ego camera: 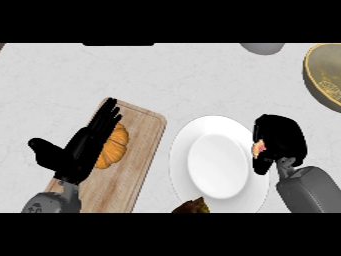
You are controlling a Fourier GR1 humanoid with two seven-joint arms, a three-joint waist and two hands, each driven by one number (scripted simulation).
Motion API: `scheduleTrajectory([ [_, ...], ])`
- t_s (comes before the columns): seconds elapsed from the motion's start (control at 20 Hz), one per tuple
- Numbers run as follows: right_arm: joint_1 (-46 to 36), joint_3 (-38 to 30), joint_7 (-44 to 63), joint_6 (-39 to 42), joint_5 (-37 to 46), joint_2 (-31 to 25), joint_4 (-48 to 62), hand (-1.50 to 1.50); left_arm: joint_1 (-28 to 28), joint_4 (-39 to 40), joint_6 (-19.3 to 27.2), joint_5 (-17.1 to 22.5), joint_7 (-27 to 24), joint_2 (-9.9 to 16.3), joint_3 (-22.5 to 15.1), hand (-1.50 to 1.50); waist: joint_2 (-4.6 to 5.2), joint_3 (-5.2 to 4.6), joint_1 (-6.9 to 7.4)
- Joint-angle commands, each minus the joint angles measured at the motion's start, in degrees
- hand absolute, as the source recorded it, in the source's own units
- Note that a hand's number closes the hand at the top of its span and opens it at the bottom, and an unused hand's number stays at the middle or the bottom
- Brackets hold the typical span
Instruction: Pick the cupcake from the plate and place it in the bowl
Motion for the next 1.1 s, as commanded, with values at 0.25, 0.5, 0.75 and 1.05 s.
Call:
scheduleTrajectory([
  [0.25,-0.45,-8.33,3.78,10.07,-5.04,-5.28,-24.1,1.5,-1.01,1.61,0.31,-1.01,-0.13,-1.42,1.02,0.0,-0.16,-0.06,-0.63],
  [0.5,-3.53,-12.68,7.75,11.84,-3.51,-6.78,-32.85,1.5,-1.91,2.54,-0.57,-0.24,0.55,-1.14,2.41,0.0,-0.05,-0.05,-0.52],
  [0.75,-4.31,-19.0,10.14,18.45,-6.12,-8.49,-39.85,1.5,0.36,3.13,-2.46,-1.77,-2.87,-1.87,1.58,0.0,-0.01,-0.03,-0.14],
  [1.05,-14.93,-27.53,5.8,18.59,-9.52,-10.57,-28.98,1.5,1.18,-0.9,-4.19,0.4,1.75,-0.55,3.35,0.0,0.07,-0.02,0.49],
])
